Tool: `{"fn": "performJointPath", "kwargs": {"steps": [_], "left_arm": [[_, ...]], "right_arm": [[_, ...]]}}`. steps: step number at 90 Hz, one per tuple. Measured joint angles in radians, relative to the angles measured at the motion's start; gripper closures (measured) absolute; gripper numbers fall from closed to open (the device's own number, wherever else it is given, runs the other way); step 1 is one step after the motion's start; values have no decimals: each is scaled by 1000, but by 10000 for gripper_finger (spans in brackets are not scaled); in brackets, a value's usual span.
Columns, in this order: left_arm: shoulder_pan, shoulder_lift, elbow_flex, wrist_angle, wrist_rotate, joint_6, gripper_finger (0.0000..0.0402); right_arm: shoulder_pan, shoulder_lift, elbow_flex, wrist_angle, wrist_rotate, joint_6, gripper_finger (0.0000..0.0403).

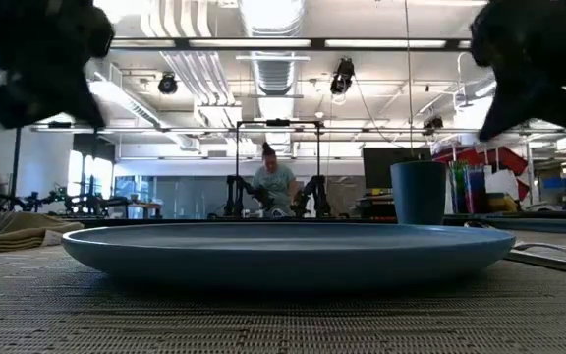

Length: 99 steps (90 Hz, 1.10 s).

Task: Set table place
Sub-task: Return to Home Position

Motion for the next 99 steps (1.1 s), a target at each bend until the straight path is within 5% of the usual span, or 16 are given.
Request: {"fn": "performJointPath", "kwargs": {"steps": [22, 35, 52, 63, 71, 75, 80, 99], "left_arm": [[160, -117, 0, 133, -90, 455, 402], [405, -197, -1, 188, 89, 710, 402], [861, -227, -2, 433, 672, 955, 402], [1111, -186, -2, 548, 1019, 922, 402], [1179, -161, -2, 582, 1140, 866, 402], [1174, -158, -2, 581, 1145, 859, 402], [1140, -162, -2, 568, 1089, 856, 402], [789, -224, -26, 518, 601, 914, 402]], "right_arm": [[-24, -212, 0, 310, 297, -360, 403], [-137, -373, 0, 420, 272, -609, 403], [-477, -484, 1, 512, -54, -837, 403], [-777, -470, 1, 508, -448, -833, 403], [-958, -436, 1, 508, -806, -771, 403], [-1011, -424, 0, 503, -931, -745, 403], [-1030, -418, 0, 499, -961, -728, 403], [-808, -494, -14, 441, -560, -747, 403]]}}
